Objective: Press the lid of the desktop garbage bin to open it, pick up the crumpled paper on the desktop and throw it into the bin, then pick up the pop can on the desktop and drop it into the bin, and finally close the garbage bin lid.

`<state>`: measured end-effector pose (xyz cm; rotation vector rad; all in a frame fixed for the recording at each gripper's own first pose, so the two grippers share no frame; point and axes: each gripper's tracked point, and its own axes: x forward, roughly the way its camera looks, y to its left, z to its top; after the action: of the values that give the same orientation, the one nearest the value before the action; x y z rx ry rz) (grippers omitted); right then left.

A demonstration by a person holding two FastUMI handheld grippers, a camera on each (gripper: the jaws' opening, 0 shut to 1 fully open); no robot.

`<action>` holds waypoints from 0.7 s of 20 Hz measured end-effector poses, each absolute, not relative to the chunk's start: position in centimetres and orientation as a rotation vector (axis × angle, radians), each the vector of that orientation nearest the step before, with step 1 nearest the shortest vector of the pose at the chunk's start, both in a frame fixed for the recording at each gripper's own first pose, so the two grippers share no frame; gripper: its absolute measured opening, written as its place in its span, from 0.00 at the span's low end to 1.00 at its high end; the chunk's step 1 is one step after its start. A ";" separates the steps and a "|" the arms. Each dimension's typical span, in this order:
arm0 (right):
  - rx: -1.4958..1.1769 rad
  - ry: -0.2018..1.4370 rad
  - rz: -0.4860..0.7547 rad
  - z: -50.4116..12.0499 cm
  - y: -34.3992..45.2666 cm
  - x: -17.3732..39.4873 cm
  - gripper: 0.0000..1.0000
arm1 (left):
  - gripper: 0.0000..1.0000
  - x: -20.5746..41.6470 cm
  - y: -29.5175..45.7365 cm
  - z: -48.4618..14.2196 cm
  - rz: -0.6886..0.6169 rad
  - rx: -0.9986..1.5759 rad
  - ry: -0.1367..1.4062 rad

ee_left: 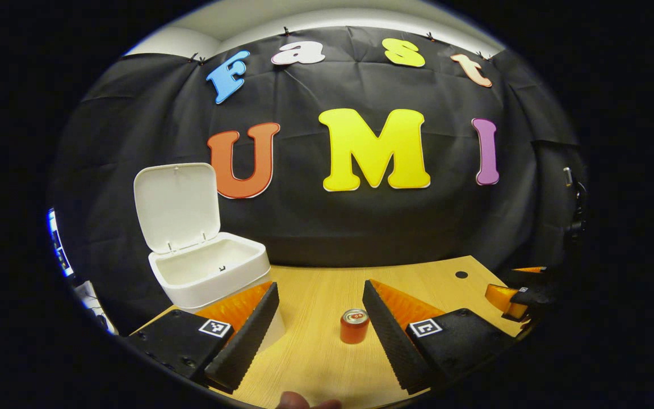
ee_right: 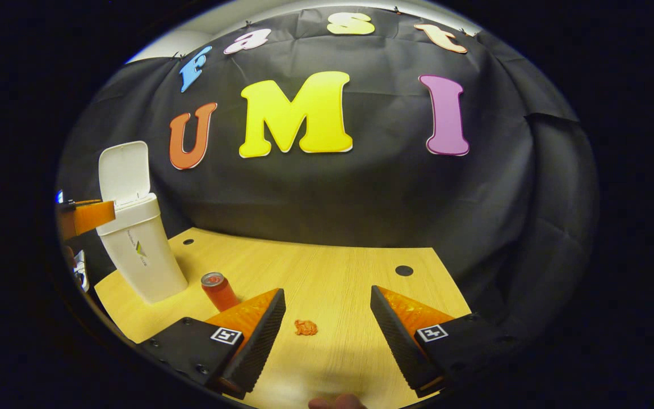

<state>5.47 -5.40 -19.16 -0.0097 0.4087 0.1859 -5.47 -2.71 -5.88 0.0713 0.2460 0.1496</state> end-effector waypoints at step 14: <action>-0.062 0.799 0.324 -35.5 -1.4 8.7 0.96 | 0.98 -8.8 -1.0 -8.8 0.230 0.068 0.361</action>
<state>8.66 -1.38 -35.47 -0.0619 0.7990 0.3245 -8.79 -0.96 -8.81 0.0676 0.3607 0.2300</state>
